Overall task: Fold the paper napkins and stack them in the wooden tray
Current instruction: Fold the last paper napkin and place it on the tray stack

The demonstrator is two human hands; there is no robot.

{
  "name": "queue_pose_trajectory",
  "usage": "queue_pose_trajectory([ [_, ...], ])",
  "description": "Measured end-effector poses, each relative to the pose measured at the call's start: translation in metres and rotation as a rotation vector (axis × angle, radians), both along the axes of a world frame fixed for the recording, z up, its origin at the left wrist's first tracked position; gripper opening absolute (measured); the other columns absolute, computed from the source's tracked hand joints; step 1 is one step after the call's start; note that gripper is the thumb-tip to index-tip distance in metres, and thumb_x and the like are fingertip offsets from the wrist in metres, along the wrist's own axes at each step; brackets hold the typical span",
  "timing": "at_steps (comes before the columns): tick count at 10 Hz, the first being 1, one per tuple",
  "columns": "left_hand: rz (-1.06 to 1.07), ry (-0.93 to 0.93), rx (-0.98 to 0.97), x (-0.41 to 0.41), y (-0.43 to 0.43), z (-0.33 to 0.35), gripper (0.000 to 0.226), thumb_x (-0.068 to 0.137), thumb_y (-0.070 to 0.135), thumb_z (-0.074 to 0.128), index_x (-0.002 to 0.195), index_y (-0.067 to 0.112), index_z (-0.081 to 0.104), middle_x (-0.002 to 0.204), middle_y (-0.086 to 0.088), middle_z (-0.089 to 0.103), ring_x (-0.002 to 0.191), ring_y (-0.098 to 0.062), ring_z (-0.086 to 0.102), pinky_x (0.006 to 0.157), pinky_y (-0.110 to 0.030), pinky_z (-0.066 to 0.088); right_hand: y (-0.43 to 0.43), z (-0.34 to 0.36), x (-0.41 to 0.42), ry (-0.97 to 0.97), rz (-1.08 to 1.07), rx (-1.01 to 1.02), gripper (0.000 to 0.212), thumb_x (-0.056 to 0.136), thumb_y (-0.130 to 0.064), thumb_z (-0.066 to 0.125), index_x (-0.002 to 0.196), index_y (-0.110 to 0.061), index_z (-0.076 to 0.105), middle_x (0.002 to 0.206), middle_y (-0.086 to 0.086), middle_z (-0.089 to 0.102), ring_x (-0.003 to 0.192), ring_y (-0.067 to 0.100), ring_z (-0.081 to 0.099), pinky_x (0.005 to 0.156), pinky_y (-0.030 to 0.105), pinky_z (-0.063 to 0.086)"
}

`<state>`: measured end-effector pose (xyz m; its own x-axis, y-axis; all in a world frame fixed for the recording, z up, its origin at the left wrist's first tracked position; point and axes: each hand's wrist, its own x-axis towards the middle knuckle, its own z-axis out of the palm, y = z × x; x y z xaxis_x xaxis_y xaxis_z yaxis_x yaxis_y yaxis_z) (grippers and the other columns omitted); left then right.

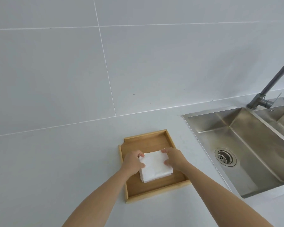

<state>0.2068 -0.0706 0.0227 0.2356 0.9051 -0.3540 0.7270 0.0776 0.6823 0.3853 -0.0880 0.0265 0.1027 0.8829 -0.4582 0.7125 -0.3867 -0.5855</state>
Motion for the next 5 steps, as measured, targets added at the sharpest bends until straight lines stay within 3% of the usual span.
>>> queue_pose_trajectory([
  [2, -0.043, 0.128, 0.089, 0.001, -0.006, -0.006, 0.039, 0.085, 0.004, 0.058, 0.124, 0.008, 0.052, 0.135, -0.008, 0.050, 0.124, -0.021, 0.047, 0.098, -0.024, 0.040, -0.004, -0.012, -0.001, -0.061, 0.119, 0.036, 0.052, 0.087, 0.002, 0.053, 0.136, -0.012, 0.042, 0.145, 0.006, 0.037, 0.131, 0.022, 0.040, 0.102, 0.026, 0.038],
  [3, -0.084, 0.206, 0.098, -0.001, -0.010, -0.006, 0.037, 0.090, 0.011, 0.053, 0.127, 0.009, 0.050, 0.135, -0.007, 0.044, 0.115, -0.022, 0.053, 0.092, -0.026, 0.043, -0.005, -0.014, -0.001, -0.119, 0.181, 0.035, 0.052, 0.089, 0.001, 0.050, 0.138, -0.011, 0.040, 0.148, 0.005, 0.029, 0.125, 0.021, 0.045, 0.097, 0.022, 0.040],
  [4, -0.156, 0.325, 0.127, -0.005, -0.012, -0.001, 0.037, 0.094, 0.026, 0.046, 0.128, 0.014, 0.049, 0.128, -0.005, 0.043, 0.108, -0.021, 0.054, 0.087, -0.026, 0.044, -0.004, -0.012, -0.001, -0.186, 0.212, 0.002, 0.049, 0.091, -0.009, 0.051, 0.138, -0.010, 0.040, 0.151, 0.005, 0.024, 0.132, 0.021, 0.038, 0.106, 0.027, 0.037],
  [5, -0.173, 0.378, 0.197, -0.011, -0.005, 0.007, 0.037, 0.094, 0.033, 0.042, 0.125, 0.015, 0.052, 0.127, -0.006, 0.043, 0.114, -0.020, 0.048, 0.095, -0.031, 0.042, -0.001, -0.004, -0.002, -0.219, 0.203, 0.011, 0.042, 0.093, -0.020, 0.049, 0.134, -0.011, 0.043, 0.149, 0.005, 0.026, 0.133, 0.021, 0.037, 0.107, 0.032, 0.037],
])
